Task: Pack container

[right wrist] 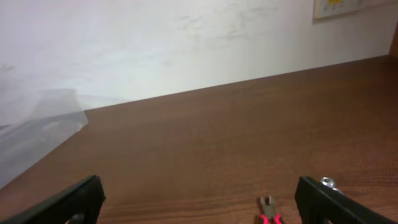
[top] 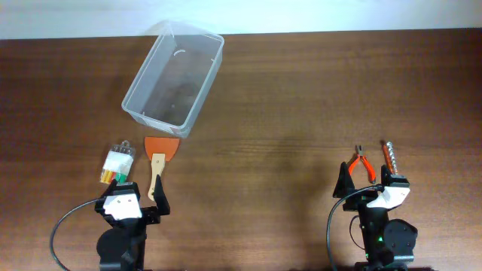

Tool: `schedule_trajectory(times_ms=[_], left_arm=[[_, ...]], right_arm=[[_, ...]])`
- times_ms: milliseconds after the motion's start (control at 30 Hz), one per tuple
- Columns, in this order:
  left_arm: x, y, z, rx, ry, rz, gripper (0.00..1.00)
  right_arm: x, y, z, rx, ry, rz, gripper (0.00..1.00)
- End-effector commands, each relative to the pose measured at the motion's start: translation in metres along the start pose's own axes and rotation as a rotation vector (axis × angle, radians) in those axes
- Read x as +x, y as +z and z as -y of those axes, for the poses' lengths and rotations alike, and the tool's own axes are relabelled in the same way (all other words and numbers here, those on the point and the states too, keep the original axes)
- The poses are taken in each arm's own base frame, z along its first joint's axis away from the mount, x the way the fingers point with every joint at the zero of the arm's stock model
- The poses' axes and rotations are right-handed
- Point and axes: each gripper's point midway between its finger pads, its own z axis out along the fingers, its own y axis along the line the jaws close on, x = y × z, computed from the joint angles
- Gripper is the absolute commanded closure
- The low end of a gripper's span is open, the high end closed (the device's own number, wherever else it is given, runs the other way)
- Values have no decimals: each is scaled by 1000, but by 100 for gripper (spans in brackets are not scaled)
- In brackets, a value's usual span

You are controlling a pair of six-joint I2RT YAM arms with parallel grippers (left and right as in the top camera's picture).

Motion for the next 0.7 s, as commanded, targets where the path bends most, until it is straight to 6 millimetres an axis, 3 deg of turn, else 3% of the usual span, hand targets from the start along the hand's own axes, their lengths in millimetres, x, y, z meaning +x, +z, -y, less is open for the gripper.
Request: schedule_trajectory(times_ms=[0, 500, 667], left_arm=[[1, 0, 3, 17, 17, 7, 1], [1, 0, 4, 20, 16, 7, 1], [2, -5, 42, 243, 17, 1, 1]], right_arm=[[2, 0, 4, 17, 8, -1, 1], [2, 0, 4, 17, 8, -1, 1], [2, 0, 4, 17, 8, -1, 1]])
